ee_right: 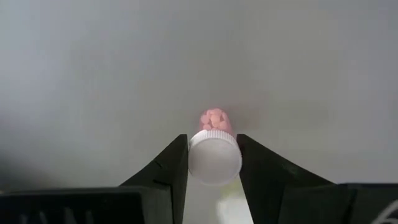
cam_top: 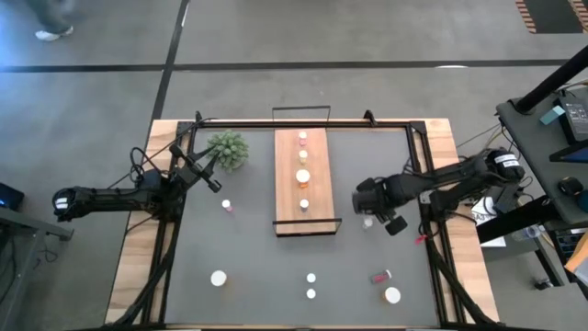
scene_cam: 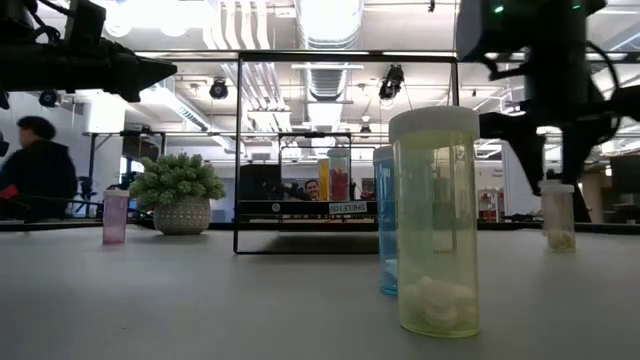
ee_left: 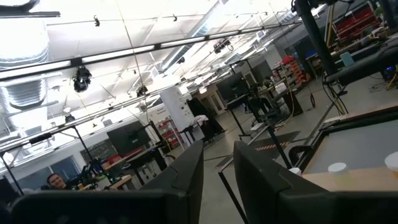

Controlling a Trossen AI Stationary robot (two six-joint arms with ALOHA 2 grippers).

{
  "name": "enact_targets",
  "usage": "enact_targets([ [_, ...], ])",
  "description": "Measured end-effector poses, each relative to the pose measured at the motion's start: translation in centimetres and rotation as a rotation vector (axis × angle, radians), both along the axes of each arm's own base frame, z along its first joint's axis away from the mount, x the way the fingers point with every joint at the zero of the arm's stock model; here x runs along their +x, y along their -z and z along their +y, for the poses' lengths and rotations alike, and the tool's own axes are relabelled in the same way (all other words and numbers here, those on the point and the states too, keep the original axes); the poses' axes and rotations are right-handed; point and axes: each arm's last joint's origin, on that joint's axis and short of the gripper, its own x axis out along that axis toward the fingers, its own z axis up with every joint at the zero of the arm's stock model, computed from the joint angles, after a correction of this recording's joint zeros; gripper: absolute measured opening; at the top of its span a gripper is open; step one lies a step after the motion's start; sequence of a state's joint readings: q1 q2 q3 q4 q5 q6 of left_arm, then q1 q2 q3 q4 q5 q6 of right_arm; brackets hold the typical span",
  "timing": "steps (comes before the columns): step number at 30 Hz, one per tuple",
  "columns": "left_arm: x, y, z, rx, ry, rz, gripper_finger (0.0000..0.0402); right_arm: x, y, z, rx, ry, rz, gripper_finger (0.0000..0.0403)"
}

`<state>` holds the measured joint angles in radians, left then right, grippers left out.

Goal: Pick and place medicine bottles onto shelf by color
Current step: Put the right pink pill bottle aligned with the other pink pill bottle on the shelf

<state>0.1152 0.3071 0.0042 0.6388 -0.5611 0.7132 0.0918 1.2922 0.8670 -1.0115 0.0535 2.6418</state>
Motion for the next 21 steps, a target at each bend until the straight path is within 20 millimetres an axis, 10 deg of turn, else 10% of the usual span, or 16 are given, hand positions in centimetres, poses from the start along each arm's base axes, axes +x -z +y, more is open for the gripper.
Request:
enact_targets([
  [21,0.0,0.0,0.0,0.000,0.000,0.000,0.0072,6.7,-3.8,-8.9,-0.050,-0.356,-0.041,0.0112],
])
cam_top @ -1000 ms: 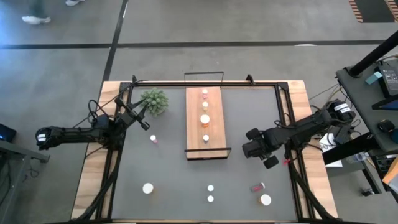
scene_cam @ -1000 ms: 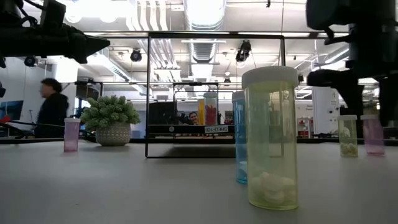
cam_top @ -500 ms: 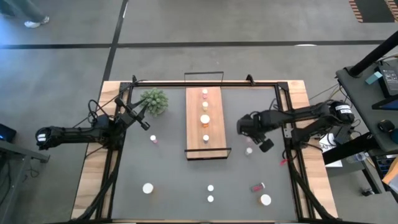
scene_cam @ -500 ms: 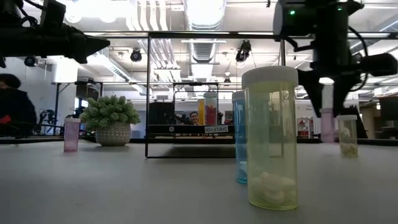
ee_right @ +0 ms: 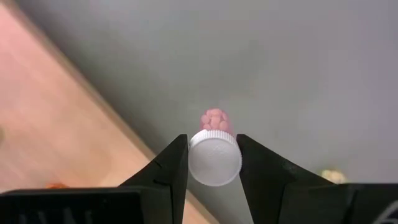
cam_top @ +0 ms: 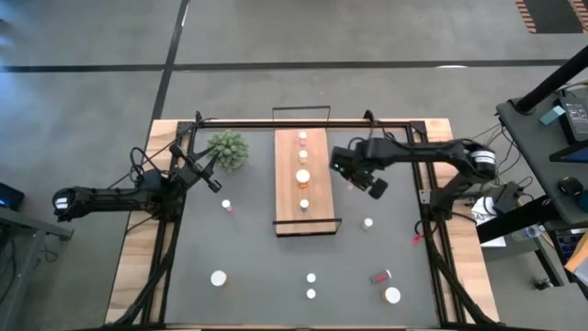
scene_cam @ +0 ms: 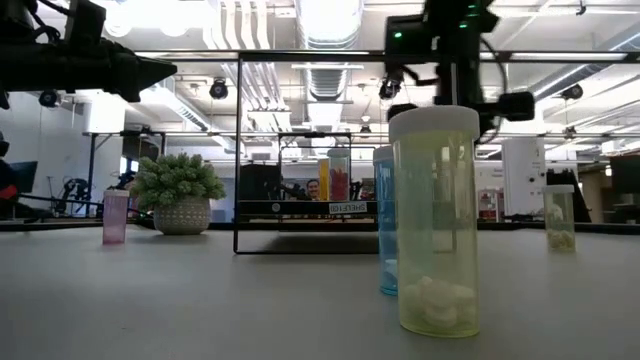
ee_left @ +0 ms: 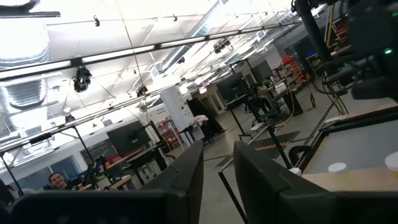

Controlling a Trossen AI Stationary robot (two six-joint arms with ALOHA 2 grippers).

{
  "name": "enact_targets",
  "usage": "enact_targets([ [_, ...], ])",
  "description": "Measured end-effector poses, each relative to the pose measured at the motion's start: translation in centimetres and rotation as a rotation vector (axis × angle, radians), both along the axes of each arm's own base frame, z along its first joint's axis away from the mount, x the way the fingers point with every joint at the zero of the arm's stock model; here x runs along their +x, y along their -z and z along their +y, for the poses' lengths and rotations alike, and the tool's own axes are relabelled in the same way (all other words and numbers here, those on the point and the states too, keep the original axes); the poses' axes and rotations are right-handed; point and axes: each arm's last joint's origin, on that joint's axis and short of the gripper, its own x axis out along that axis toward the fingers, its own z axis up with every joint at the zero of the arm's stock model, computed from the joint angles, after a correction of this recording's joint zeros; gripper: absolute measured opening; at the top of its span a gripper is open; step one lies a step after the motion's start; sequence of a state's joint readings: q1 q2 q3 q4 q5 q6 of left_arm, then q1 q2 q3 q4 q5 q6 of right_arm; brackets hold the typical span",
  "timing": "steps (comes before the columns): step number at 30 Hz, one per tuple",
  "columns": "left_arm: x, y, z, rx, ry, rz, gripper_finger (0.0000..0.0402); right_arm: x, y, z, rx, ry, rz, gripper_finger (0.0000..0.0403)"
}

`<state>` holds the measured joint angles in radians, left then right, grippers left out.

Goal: Pick and place medicine bottles onto shelf by color
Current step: Put the right pink pill bottle aligned with the other pink pill bottle on the shelf

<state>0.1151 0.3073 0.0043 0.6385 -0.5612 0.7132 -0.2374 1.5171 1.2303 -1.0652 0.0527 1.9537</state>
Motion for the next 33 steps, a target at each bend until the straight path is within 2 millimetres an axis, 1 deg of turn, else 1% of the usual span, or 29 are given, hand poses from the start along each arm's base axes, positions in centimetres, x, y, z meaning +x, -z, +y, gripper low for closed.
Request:
enact_targets([
  [5,0.0,0.0,0.0,0.000,0.000,0.000,0.0072,2.2,-1.3,-2.2,-0.006,-0.090,0.034,0.0112],
  [8,0.0,0.0,0.0,0.000,0.000,-0.001,0.0072,3.1,-1.6,-4.0,-0.022,-0.156,0.029,0.0112],
  [13,0.0,0.0,0.0,0.000,0.000,0.000,0.0072,4.2,-1.5,-7.2,-0.035,-0.241,0.029,0.0112],
  [18,0.0,0.0,0.0,0.000,0.000,0.000,0.0072,5.0,-1.3,-9.7,-0.023,-0.299,0.015,0.0112],
  [21,0.0,0.0,0.0,0.000,0.000,0.000,0.0072,5.4,-1.5,-10.9,-0.037,-0.337,0.011,0.0112],
  [25,0.0,0.0,0.0,0.000,0.000,0.000,0.0072,5.8,-1.9,-12.1,-0.056,-0.335,0.000,0.0112],
  [29,0.0,0.0,0.0,0.000,0.000,-0.001,0.0072,6.3,-1.6,-13.0,-0.056,-0.313,0.004,0.0112],
  [33,0.0,0.0,0.0,0.000,0.000,0.000,0.0072,7.3,-1.0,-13.7,-0.034,-0.241,0.017,0.0112],
])
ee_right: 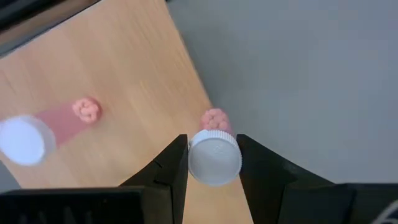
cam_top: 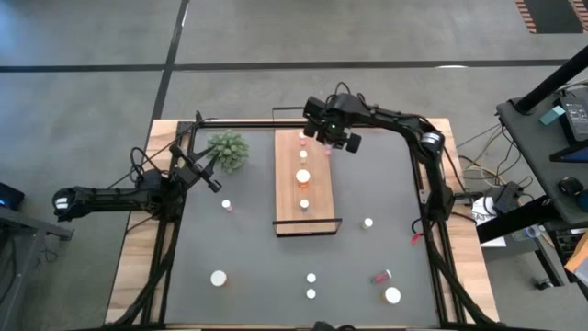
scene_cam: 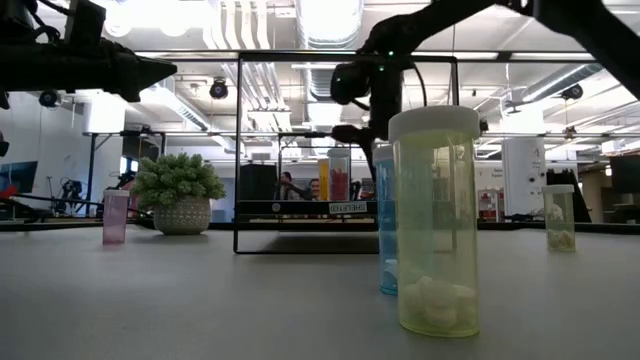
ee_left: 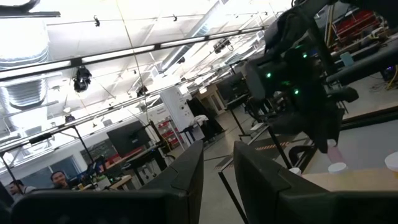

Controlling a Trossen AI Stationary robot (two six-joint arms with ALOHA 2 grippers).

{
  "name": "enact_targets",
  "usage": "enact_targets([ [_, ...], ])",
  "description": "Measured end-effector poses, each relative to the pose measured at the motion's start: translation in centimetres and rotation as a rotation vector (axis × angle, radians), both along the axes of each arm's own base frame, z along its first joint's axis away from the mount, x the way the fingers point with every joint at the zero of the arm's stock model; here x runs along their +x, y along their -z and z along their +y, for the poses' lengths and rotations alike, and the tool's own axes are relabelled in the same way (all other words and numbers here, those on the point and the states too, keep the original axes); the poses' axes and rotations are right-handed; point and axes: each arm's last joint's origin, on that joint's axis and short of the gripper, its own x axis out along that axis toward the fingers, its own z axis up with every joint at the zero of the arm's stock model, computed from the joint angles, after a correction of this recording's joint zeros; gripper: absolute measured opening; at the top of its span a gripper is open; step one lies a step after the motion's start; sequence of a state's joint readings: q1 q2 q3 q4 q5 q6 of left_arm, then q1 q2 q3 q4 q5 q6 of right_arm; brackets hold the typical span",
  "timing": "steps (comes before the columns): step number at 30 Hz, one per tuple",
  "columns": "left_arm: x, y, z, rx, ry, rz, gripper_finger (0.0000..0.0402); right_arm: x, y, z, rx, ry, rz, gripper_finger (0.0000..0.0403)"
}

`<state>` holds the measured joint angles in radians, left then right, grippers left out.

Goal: Pick and place medicine bottles onto shelf by color
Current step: Put the right pink pill bottle aligned with the other pink pill bottle on the shelf

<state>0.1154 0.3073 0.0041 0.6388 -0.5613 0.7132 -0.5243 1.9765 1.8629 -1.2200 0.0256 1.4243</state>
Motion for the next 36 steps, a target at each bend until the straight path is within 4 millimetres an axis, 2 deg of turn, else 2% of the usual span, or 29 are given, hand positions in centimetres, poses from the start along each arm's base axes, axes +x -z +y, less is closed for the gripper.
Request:
enact_targets([
  [10,0.0,0.0,0.0,0.000,0.000,-0.001,0.0072,1.9,-0.7,-1.1,0.032,0.090,0.038,0.0112],
  [22,0.0,0.0,0.0,0.000,0.001,0.000,0.0072,2.4,-0.4,-2.0,-0.005,-0.114,0.044,0.0112],
  [36,0.0,0.0,0.0,0.000,0.000,0.000,0.0072,2.9,-0.3,-2.8,-0.077,-0.164,-0.001,0.0112],
])
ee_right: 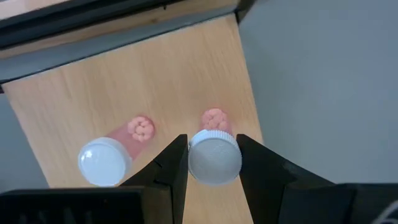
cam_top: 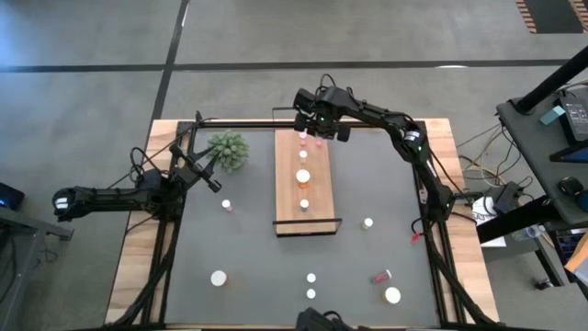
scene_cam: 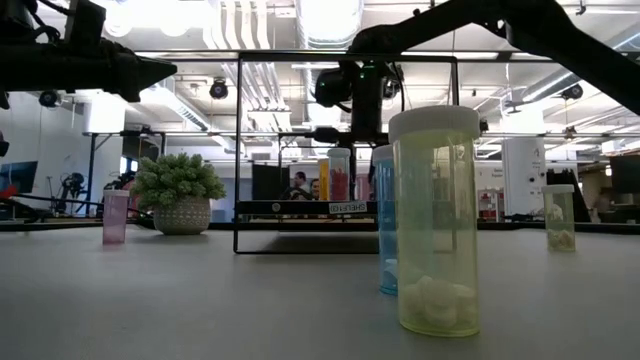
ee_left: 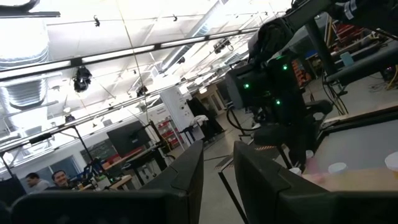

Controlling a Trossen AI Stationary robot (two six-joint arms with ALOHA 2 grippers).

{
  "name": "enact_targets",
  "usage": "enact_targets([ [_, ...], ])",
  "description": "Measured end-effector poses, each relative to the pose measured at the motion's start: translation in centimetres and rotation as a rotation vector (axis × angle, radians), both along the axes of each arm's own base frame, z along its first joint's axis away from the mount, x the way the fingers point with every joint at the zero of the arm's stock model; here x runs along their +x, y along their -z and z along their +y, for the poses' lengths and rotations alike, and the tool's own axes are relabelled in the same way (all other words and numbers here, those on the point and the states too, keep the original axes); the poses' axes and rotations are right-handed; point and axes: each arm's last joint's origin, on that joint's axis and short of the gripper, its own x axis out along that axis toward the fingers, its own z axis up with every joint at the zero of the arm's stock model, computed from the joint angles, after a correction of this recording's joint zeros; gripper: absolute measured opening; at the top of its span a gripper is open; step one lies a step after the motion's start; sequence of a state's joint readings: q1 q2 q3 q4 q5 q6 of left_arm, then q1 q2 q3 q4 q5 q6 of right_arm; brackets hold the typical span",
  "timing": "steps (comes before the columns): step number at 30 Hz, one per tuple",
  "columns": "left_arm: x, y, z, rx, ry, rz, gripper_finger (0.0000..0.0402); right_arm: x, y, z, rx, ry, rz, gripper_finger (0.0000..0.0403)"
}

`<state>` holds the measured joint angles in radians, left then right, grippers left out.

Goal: Pick and place medicine bottles onto shelf by color
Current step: Put the right pink pill bottle aligned with the other pink pill bottle on the shelf

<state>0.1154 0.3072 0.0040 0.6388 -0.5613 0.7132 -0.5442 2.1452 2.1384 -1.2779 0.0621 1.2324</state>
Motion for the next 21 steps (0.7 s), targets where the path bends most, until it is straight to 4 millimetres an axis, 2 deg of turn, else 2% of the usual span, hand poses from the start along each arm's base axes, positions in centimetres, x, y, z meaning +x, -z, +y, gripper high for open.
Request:
enact_targets([
  [21,0.00,-0.01,0.00,0.000,0.000,0.000,0.0072,0.33,0.77,-0.25,-0.023,-0.026,0.002,0.0112],
])
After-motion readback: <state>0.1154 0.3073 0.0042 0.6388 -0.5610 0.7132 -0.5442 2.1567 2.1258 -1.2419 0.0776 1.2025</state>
